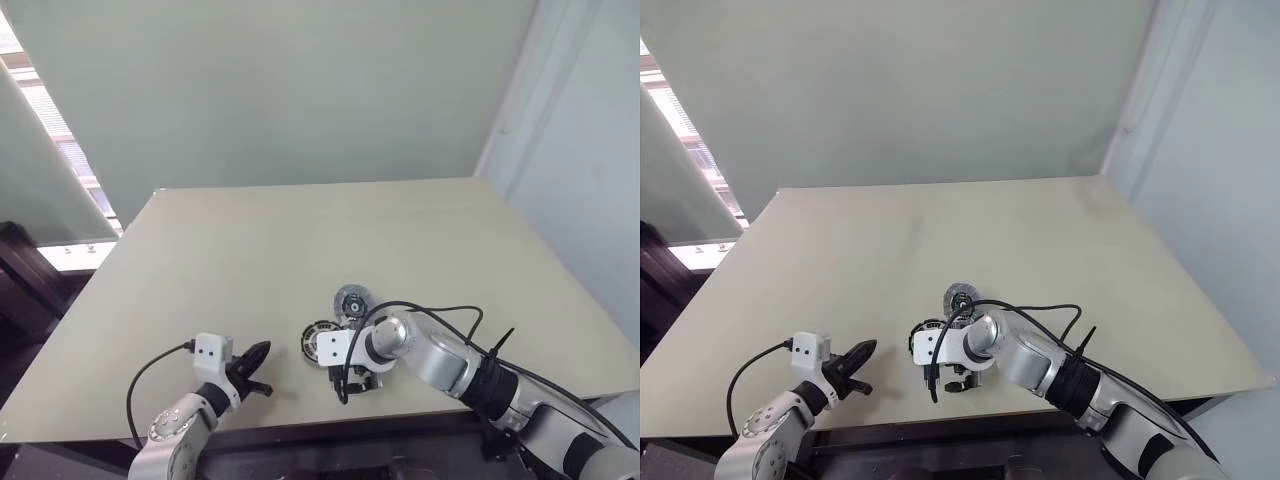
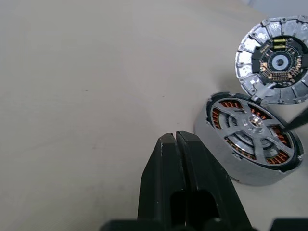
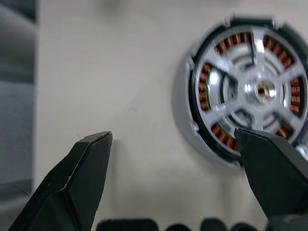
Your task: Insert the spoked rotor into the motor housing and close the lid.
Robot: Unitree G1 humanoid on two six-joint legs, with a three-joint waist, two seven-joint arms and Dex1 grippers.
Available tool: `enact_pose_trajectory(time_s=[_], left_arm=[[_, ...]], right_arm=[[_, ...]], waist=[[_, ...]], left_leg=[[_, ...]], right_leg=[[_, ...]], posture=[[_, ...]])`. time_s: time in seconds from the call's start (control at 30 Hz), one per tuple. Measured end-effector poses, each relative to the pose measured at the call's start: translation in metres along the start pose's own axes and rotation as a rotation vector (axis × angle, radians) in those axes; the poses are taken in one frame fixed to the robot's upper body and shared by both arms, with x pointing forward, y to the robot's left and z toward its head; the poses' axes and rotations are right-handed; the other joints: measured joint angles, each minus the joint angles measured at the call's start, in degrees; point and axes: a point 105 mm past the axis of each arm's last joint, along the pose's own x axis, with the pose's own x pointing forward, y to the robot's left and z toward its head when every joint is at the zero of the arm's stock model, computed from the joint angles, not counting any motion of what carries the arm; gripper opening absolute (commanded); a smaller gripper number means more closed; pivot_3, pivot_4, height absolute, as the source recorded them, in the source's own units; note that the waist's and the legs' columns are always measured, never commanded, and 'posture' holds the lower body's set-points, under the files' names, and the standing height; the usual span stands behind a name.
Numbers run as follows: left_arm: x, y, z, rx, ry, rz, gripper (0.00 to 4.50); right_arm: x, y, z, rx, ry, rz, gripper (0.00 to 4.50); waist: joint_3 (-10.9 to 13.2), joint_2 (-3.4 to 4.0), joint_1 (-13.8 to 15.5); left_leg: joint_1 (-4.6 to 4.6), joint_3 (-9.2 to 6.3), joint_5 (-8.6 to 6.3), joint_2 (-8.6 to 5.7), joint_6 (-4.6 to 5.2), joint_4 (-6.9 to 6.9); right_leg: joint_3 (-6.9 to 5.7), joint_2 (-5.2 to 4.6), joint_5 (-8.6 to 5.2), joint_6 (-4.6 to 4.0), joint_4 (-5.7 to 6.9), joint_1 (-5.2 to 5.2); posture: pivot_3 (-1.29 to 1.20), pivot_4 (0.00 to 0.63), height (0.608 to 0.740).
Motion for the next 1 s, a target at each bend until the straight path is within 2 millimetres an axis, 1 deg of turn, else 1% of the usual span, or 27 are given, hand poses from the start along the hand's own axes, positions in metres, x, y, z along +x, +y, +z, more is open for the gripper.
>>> enact_pose_trajectory(time_s=[0.07, 0.17, 0.43, 0.47, 0.53, 0.6, 1.0], left_arm=[[0.000, 0.000, 0.000, 0.000, 0.001, -0.001, 0.00], [0.001, -0.001, 0.000, 0.000, 0.001, -0.003, 0.00], [0.001, -0.003, -0.003, -0.005, 0.009, -0.008, 0.00], [0.000, -0.003, -0.003, -0.005, 0.009, -0.008, 0.00], [0.000, -0.003, -0.004, -0.006, 0.010, -0.008, 0.00], [0.000, -0.003, -0.005, -0.008, 0.011, -0.009, 0.00], [0.000, -0.004, -0.005, -0.010, 0.012, -0.012, 0.00]], right_arm=[[0.000, -0.001, -0.001, -0.013, 0.011, 0.000, 4.45], [0.002, -0.001, -0.001, -0.023, 0.017, 0.001, 3.91], [0.006, -0.003, 0.007, -0.060, 0.001, -0.023, 1.15], [0.006, -0.005, 0.007, -0.060, -0.004, -0.037, 0.75], [0.007, -0.005, 0.009, -0.066, -0.013, -0.038, 0.18], [0.010, -0.005, 0.010, -0.065, -0.017, -0.044, 0.02], [0.009, -0.011, 0.010, -0.063, -0.029, -0.058, 0.02]], waist=[[0.00, 0.00, 0.00], [0.00, 0.00, 0.00], [-0.01, 0.00, 0.00], [-0.01, 0.00, 0.00], [-0.01, -0.01, 0.00], [-0.01, 0.02, 0.00], [-0.02, 0.01, 0.02]], left_leg=[[0.00, 0.00, 0.00, 0.00, 0.00, 0.00], [0.01, 0.00, 0.00, 0.00, 0.00, 0.00], [0.02, 0.00, 0.00, -0.01, 0.00, 0.01], [0.03, 0.00, 0.00, -0.01, 0.00, 0.01], [0.06, -0.01, 0.00, 0.00, 0.00, 0.01], [0.07, -0.01, 0.00, 0.00, 0.00, 0.00], [0.10, -0.02, 0.01, -0.01, 0.00, 0.08]], right_leg=[[0.00, 0.00, 0.00, 0.00, 0.00, 0.00], [0.01, 0.00, 0.01, 0.01, 0.01, 0.00], [0.01, 0.00, 0.01, 0.01, 0.01, 0.02], [0.01, 0.00, 0.01, 0.01, 0.01, 0.03], [0.00, 0.00, 0.01, 0.01, 0.02, 0.06], [0.00, 0.00, 0.01, 0.01, 0.04, 0.05], [0.00, 0.00, 0.01, 0.00, 0.07, 0.11]], posture=[[0.00, 0.000, 0.740], [0.00, 0.000, 0.740], [0.00, 0.000, 0.740], [0.00, 0.000, 0.740], [0.00, 0.000, 0.740], [0.00, 0.000, 0.740], [0.00, 0.000, 0.740]])
